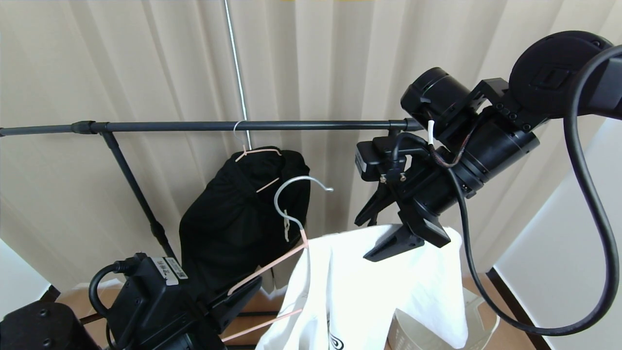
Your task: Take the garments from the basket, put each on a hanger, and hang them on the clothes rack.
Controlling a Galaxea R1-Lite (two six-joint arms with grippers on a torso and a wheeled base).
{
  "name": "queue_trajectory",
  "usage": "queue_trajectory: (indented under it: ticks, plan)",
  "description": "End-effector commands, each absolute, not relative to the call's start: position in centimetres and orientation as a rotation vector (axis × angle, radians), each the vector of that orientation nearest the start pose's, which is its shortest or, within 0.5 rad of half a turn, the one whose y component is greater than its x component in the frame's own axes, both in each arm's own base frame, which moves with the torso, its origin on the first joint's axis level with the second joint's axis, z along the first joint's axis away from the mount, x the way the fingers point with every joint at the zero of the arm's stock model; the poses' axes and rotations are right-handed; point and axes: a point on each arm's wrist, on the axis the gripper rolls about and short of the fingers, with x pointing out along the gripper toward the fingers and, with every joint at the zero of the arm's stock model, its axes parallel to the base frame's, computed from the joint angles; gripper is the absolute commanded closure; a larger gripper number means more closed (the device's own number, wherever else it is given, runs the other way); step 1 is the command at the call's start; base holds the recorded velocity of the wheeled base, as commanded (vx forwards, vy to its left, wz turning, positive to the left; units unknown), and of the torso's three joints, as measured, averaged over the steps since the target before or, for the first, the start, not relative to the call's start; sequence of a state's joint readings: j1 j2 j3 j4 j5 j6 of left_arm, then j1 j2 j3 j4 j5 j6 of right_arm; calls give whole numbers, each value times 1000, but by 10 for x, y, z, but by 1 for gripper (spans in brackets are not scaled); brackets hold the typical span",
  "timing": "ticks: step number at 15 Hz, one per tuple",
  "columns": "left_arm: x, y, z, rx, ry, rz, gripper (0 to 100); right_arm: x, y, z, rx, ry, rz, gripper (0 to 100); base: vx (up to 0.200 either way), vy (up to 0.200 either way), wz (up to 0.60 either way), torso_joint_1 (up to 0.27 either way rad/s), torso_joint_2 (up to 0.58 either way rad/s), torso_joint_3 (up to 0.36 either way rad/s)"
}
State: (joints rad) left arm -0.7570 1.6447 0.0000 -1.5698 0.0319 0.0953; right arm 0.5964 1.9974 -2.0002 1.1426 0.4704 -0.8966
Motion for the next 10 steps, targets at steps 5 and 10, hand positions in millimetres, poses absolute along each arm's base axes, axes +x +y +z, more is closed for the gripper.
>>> queue_trajectory:
  ticks: [5,10]
  plan:
    - [137,-127,112,120,35,-724,100,274,199,259,-787,683,1414,100,0,0,0,0,0,0]
    - [138,-126,112,114,38,-713,100,272,197,258,-787,690,1418,100,0,0,0,0,0,0]
